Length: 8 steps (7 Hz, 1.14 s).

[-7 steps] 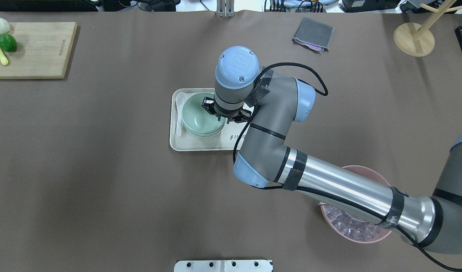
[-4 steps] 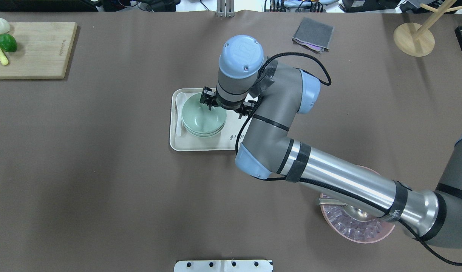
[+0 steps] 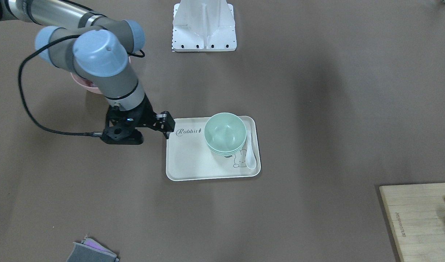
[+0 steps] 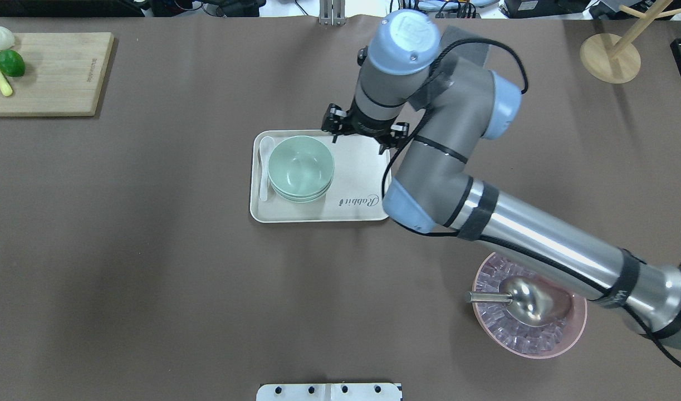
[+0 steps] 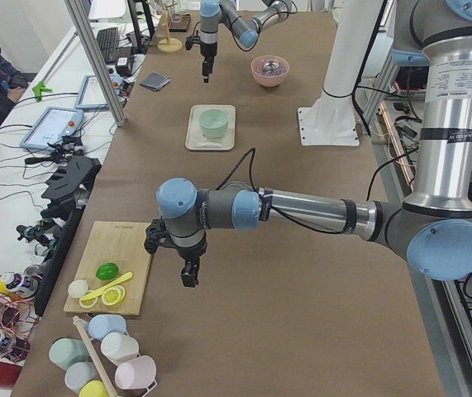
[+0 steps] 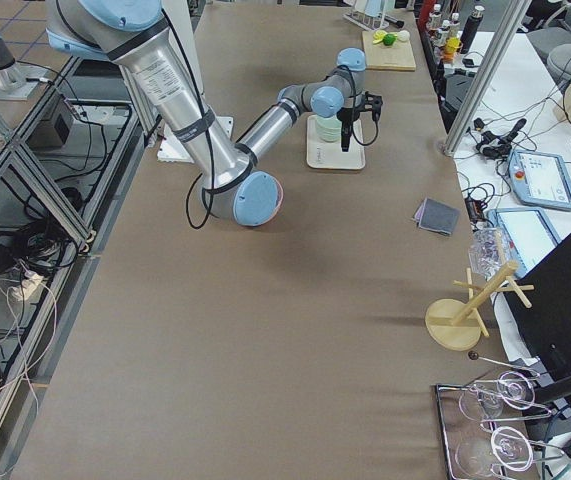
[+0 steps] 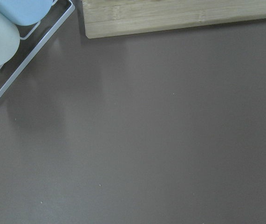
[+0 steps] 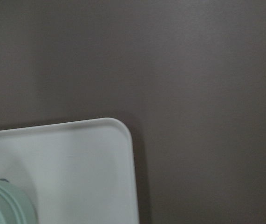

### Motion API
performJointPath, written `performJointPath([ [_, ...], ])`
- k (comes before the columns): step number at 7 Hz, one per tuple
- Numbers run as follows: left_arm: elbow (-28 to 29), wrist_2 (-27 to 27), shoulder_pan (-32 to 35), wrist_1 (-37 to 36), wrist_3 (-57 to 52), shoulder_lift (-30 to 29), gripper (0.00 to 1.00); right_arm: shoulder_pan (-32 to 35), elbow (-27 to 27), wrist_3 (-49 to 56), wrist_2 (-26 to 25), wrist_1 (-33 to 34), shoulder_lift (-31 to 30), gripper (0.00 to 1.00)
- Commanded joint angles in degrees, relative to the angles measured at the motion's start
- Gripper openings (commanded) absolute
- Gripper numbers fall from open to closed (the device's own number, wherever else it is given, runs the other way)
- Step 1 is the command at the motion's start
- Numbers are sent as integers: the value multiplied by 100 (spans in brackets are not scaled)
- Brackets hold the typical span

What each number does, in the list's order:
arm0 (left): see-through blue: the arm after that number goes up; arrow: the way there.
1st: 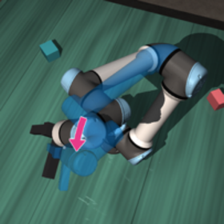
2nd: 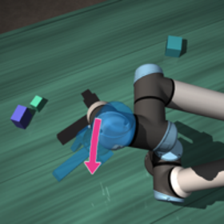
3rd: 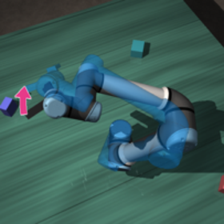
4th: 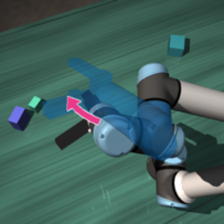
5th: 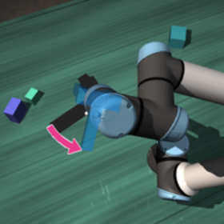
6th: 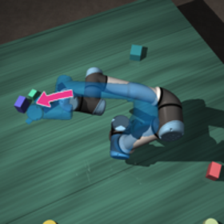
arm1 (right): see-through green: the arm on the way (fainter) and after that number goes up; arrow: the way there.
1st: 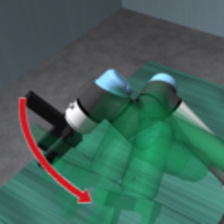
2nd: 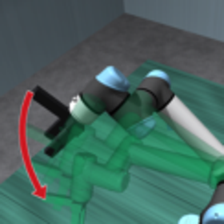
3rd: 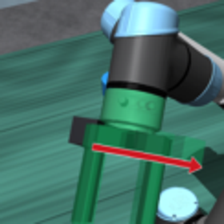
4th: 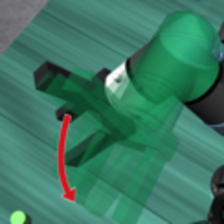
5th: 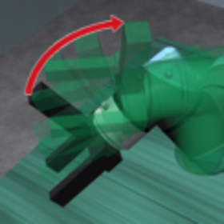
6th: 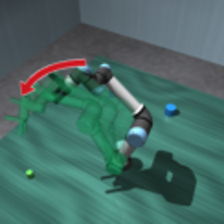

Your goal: Stack green bowls together

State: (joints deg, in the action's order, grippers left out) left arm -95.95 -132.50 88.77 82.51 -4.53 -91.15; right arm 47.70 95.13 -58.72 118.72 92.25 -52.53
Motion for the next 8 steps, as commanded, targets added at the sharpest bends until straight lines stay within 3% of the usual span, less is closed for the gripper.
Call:
performJointPath([
  [1,-3,14,0,2,5,19,98,764,923,1910,89,855,-1085,100],
  [3,-55,5,0,99,5,203,98,1422,1410,3045,133,821,-2283,100],
  [4,-55,5,0,108,5,221,98,1922,1394,3991,412,821,-2810,100],
  [6,-64,14,0,108,5,230,98,2967,1289,5828,467,821,-3717,100],
  [8,-99,5,0,99,5,221,98,4015,860,7273,450,848,-4157,100],
])
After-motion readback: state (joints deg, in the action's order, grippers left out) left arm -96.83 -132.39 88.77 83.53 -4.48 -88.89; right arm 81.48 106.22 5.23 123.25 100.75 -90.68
